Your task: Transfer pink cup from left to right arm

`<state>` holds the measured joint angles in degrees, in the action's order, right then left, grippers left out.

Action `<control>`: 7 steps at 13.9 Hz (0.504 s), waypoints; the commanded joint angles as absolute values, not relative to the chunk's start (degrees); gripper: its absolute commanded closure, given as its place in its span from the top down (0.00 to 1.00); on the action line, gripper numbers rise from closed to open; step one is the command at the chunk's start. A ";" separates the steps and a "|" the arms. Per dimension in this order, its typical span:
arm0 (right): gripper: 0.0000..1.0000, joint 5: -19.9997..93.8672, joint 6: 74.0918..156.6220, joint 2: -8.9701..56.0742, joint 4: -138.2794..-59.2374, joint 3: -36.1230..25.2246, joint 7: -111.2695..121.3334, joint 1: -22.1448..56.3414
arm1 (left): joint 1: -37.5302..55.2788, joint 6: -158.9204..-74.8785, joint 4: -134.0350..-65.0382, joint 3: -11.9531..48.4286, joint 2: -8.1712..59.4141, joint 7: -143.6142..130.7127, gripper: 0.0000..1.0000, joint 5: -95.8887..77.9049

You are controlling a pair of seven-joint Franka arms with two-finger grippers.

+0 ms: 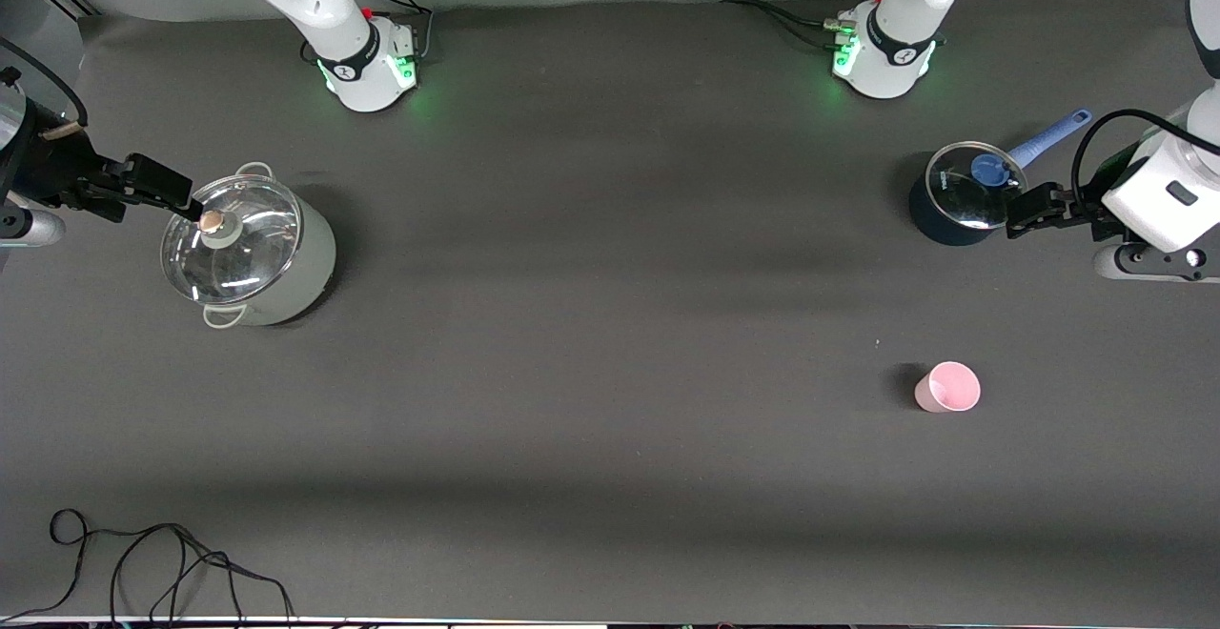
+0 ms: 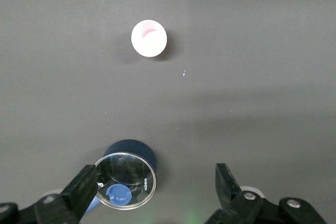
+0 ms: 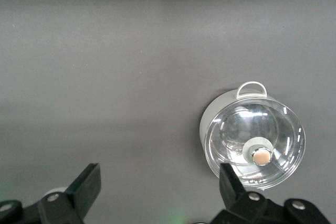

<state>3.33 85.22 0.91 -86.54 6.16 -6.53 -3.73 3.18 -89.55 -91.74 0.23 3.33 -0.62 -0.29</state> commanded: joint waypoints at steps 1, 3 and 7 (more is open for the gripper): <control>1.00 3.95 84.02 1.50 -85.60 5.80 -6.94 -3.51 | 3.96 -89.03 -92.29 -0.35 2.20 0.26 1.00 0.79; 1.00 3.87 84.02 2.02 -84.73 5.80 -6.07 -3.43 | 4.04 -89.12 -92.29 -0.26 2.20 -0.09 1.00 0.70; 1.00 3.60 84.02 2.46 -85.16 5.80 -6.15 -3.16 | 4.04 -89.21 -92.02 -0.26 2.46 -0.09 1.00 0.70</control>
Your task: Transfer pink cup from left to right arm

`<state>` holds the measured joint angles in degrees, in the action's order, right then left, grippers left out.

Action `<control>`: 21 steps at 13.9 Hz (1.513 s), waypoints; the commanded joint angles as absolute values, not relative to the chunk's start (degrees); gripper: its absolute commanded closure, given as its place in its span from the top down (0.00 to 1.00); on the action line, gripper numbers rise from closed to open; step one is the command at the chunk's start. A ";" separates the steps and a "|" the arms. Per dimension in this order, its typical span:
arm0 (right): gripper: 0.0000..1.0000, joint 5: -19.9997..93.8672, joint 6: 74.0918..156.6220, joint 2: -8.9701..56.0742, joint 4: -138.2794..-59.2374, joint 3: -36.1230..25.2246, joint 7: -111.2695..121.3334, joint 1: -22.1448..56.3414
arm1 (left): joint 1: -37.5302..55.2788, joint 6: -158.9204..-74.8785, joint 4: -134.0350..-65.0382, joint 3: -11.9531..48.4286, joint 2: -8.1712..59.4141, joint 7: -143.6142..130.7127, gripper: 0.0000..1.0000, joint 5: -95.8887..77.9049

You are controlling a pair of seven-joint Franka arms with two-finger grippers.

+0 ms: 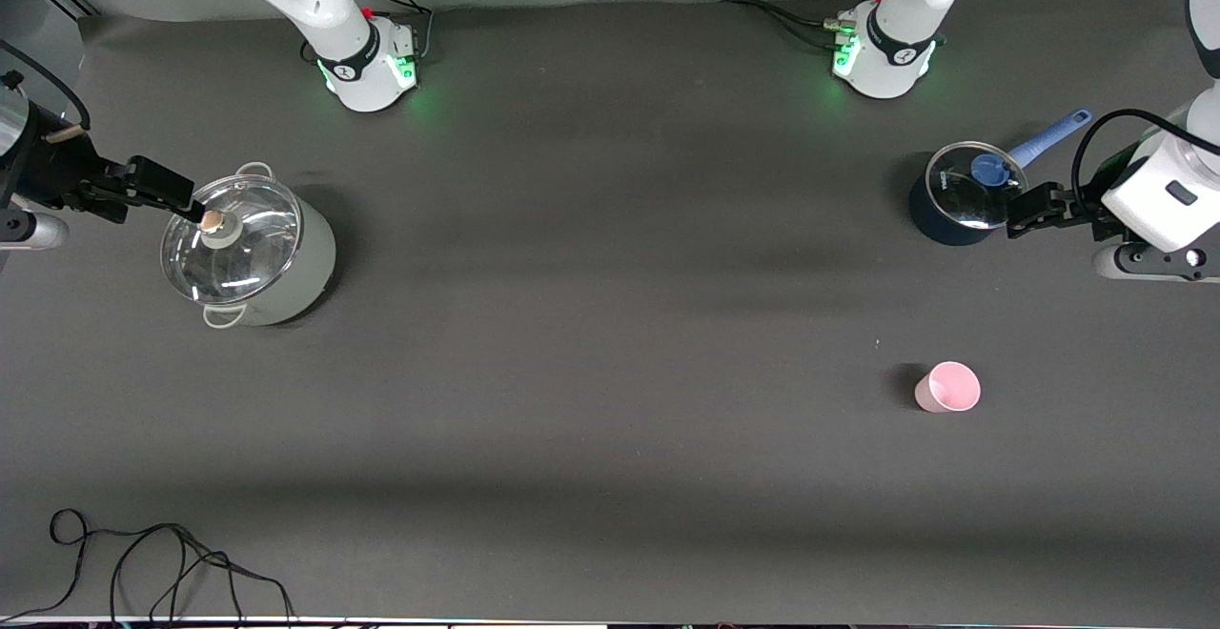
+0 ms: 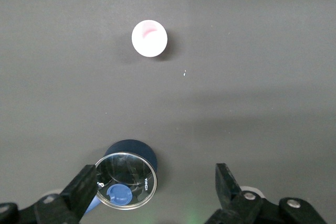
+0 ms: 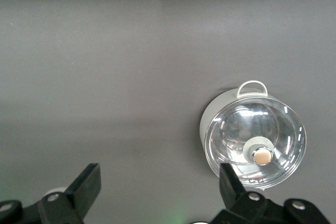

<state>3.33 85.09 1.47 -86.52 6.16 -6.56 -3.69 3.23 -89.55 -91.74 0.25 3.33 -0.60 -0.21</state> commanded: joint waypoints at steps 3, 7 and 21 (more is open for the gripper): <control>1.00 3.60 84.02 2.20 -85.69 5.80 -6.77 -3.16 | 4.04 -89.38 -91.41 -0.35 2.46 0.18 1.00 0.79; 1.00 3.25 84.02 2.11 -86.31 5.80 -6.68 -2.73 | 4.30 -90.00 -91.41 -0.18 2.64 -0.17 1.00 0.79; 1.00 3.25 83.94 2.11 -86.40 5.80 -6.33 -2.81 | -4.38 -104.14 -90.53 -0.44 8.17 46.53 1.00 -2.72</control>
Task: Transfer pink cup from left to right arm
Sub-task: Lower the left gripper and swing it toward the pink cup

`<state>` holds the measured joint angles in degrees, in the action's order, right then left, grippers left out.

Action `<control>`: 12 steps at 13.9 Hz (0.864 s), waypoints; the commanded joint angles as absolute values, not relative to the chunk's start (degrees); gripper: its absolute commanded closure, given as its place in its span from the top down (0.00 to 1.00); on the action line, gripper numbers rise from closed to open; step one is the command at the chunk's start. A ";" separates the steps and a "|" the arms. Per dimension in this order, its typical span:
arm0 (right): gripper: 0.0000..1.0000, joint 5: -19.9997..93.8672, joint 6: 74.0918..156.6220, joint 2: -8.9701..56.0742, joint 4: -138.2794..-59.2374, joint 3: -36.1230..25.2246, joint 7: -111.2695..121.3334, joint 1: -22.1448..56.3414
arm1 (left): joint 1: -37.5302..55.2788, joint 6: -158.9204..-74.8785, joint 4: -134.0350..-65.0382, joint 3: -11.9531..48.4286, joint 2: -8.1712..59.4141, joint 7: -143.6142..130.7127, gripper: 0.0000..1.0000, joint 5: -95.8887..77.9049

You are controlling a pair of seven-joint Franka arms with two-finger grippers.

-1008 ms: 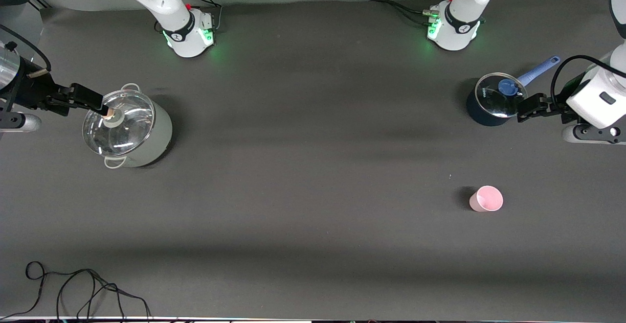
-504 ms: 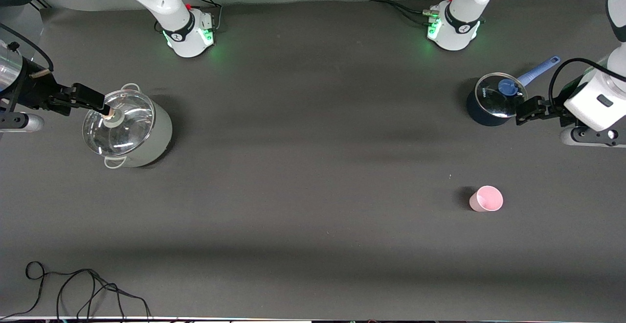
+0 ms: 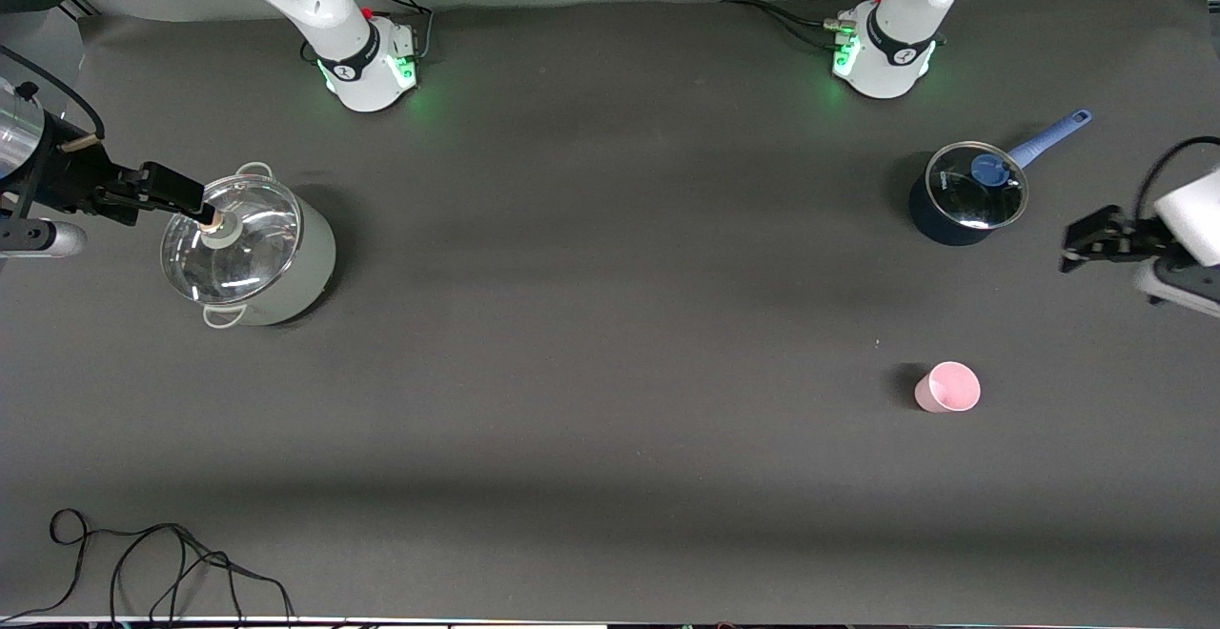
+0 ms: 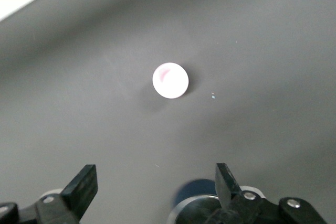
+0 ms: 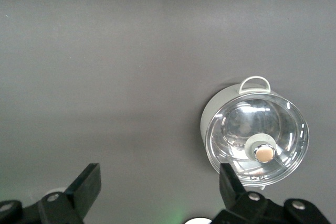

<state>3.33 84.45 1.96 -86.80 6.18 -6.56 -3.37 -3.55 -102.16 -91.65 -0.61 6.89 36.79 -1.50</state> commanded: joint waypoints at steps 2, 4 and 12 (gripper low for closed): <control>1.00 3.25 83.94 2.11 -86.40 5.80 -6.15 -2.81 | -7.98 -104.76 -90.53 -0.35 9.92 53.05 1.00 -8.32; 1.00 3.25 83.94 2.11 -86.40 5.80 -6.06 -2.90 | -11.67 -106.78 -90.53 -0.35 12.82 65.24 1.00 -13.95; 1.00 3.25 83.94 2.11 -86.48 5.80 -6.06 -2.81 | -23.10 -108.11 -91.32 -0.26 26.87 104.18 1.00 -40.31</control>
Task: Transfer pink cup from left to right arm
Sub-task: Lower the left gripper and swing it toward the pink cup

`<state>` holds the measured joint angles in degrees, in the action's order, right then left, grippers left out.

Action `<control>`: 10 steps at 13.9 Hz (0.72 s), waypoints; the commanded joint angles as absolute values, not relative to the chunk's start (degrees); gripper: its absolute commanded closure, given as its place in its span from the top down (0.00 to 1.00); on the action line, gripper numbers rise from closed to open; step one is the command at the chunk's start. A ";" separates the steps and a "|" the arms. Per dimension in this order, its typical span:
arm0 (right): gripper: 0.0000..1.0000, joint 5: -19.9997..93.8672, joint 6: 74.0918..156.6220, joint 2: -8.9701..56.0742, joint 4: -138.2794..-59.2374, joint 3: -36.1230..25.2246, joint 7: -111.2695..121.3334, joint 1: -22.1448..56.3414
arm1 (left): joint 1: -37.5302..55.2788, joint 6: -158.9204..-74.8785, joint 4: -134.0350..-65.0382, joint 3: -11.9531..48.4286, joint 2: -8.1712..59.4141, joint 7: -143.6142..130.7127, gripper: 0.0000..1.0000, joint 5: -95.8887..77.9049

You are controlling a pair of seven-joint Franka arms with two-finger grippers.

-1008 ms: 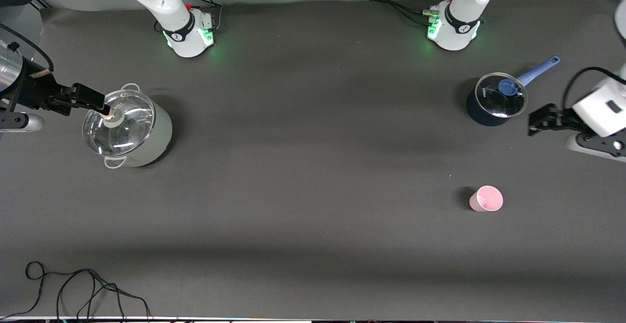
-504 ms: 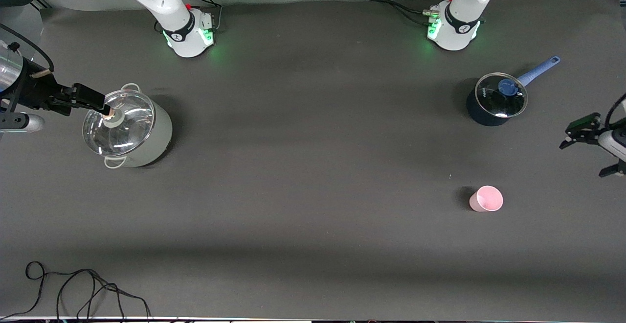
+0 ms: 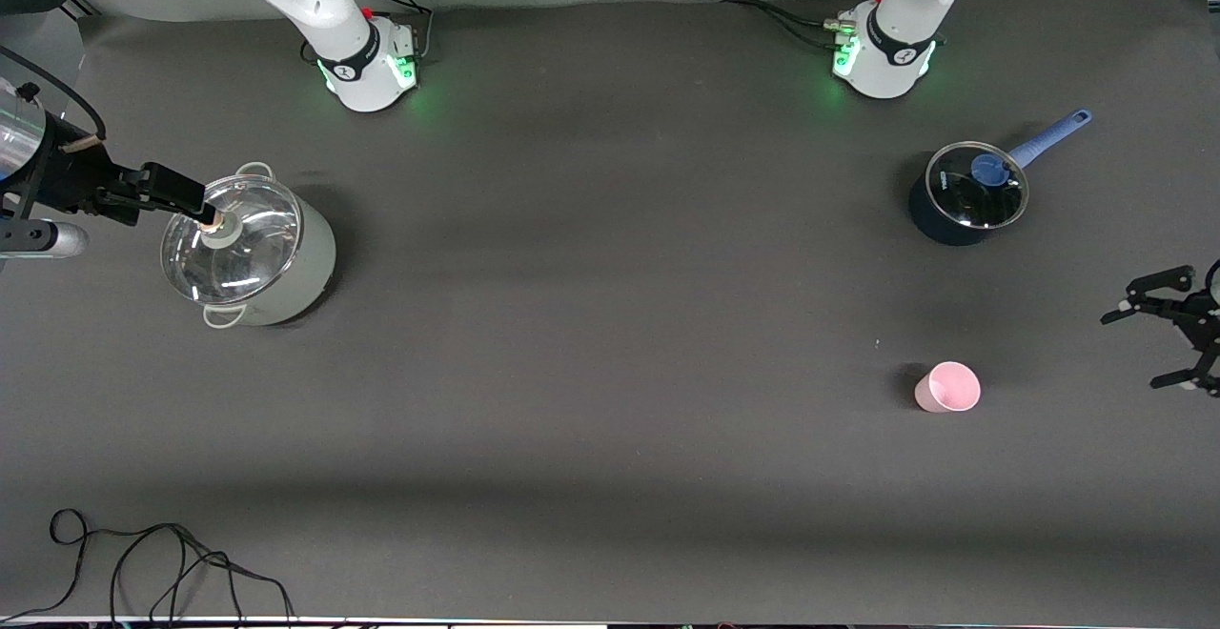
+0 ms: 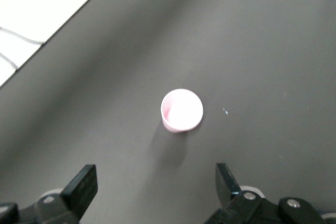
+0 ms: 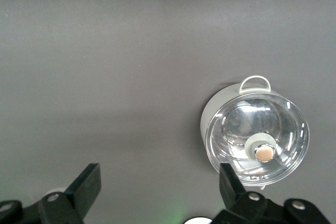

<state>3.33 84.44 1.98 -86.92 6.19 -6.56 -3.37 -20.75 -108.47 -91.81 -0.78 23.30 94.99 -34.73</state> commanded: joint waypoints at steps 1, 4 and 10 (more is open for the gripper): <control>1.00 3.25 83.94 2.11 -86.48 5.80 -6.06 -2.81 | -23.90 -107.84 -91.32 -0.26 28.90 108.94 1.00 -43.21; 1.00 3.25 83.94 2.11 -86.48 5.80 -6.06 -2.81 | -26.36 -107.32 -91.41 -0.09 35.75 122.03 1.00 -52.35; 1.00 3.25 83.94 2.02 -86.57 5.80 -6.06 -2.81 | -29.88 -101.69 -92.54 -0.09 45.35 139.75 0.99 -61.96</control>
<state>3.33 84.43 1.98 -86.96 6.19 -6.56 -3.34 -28.94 -103.60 -92.40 -0.57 44.89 137.28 -60.53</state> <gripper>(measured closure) 0.000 0.004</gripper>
